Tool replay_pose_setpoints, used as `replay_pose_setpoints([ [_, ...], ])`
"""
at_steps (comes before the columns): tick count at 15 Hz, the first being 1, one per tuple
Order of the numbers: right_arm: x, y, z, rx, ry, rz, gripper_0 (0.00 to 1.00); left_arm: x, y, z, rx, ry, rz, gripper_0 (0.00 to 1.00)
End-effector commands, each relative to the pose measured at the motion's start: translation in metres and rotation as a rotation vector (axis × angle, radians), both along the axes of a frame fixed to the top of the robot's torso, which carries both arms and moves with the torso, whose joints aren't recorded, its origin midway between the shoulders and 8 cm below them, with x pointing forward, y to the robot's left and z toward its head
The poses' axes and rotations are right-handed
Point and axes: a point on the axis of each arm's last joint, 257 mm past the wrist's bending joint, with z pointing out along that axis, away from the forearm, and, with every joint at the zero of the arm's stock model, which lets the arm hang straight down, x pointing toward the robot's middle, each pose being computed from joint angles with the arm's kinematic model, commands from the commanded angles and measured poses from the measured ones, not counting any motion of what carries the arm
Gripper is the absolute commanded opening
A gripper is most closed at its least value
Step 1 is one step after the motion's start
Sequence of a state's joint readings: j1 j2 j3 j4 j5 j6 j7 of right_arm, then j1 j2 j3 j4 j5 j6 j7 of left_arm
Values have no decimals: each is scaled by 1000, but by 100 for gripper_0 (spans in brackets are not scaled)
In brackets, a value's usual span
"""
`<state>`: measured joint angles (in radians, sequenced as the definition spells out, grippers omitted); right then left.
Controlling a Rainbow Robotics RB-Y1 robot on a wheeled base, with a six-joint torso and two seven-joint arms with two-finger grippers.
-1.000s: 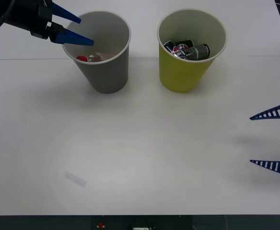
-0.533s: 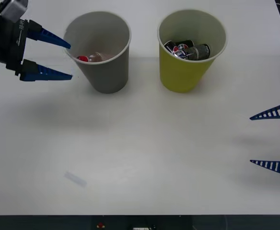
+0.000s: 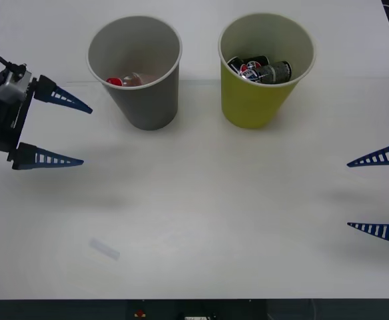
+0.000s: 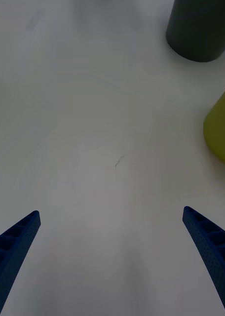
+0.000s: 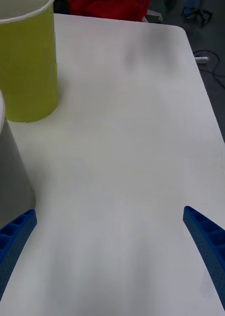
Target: Put the can into the green bin and the plastic bottle into the gray bin
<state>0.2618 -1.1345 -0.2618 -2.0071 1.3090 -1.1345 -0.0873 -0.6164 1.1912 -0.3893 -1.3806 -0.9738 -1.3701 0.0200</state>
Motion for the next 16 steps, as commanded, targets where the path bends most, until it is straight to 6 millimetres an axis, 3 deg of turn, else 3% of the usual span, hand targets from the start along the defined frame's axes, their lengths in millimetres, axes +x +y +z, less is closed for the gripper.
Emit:
replay_pose_setpoints([
  [1,0,0,0,0,0,0,100,-17,11,-12,22,31,-34,100],
  [5,0,0,0,0,0,0,100,-39,25,-35,8,61,-46,100],
  [16,0,0,0,0,0,0,100,-77,41,-54,-36,-40,6,100],
])
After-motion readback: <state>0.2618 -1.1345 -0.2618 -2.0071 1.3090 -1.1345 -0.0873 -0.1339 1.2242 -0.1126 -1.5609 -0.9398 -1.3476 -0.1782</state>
